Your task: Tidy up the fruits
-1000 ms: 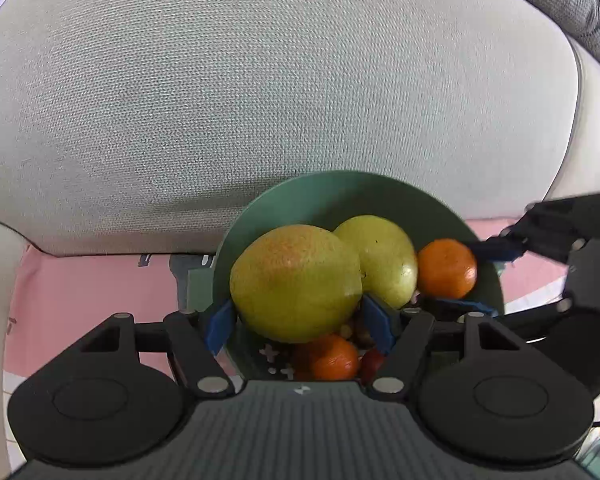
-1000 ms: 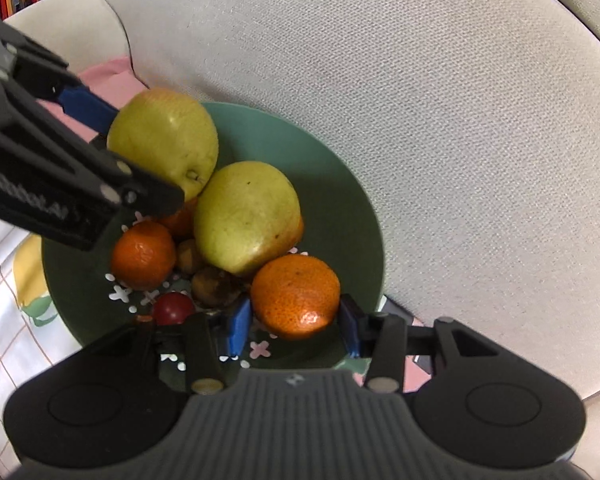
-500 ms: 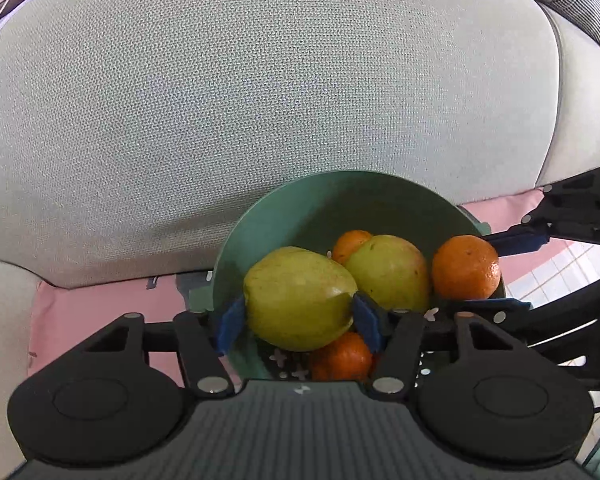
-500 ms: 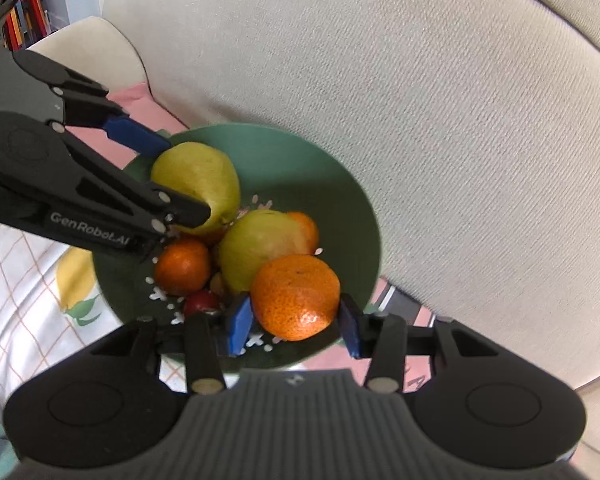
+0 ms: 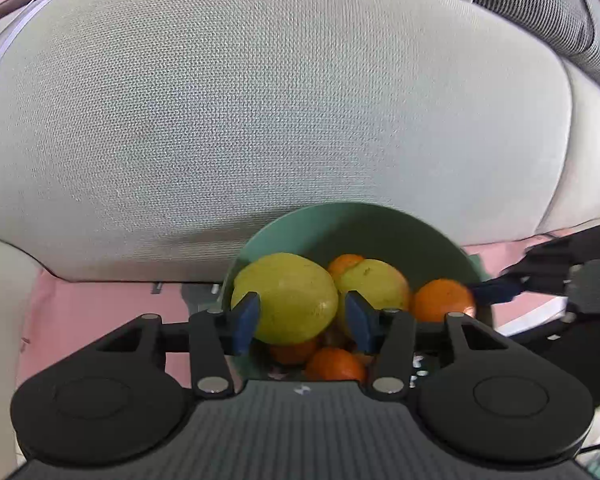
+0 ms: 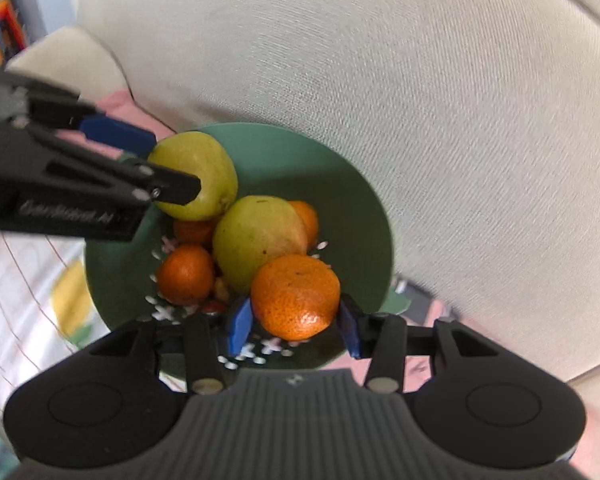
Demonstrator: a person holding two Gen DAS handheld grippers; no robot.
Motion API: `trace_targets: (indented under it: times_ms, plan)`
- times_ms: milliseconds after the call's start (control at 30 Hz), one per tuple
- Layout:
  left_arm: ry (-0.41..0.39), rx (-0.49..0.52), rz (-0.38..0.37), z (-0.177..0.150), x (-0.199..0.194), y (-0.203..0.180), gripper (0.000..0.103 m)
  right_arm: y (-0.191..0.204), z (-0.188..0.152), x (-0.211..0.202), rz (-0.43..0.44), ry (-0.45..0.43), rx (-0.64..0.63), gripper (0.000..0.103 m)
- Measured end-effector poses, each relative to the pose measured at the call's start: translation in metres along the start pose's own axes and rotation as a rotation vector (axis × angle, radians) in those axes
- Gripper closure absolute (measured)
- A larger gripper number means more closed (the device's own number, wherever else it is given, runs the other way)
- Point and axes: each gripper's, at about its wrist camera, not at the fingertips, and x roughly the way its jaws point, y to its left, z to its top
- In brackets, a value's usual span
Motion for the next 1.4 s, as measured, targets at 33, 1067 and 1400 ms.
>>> trace_targets:
  times_ms: [33,1067,1400]
  plan:
    - [-0.003,0.005,0.006,-0.001,-0.003,0.0,0.045,-0.003,0.0,0.002,0.011,0.013,0.019,0.059]
    - [0.046,0.033,0.014,-0.015,-0.041,-0.006,0.045,0.019,0.027,-0.005,0.005,0.237,-0.056,0.053]
    - [-0.051,0.074,0.079,-0.008,-0.112,-0.027,0.042,0.022,0.018,-0.089,-0.029,0.032,0.026,0.048]
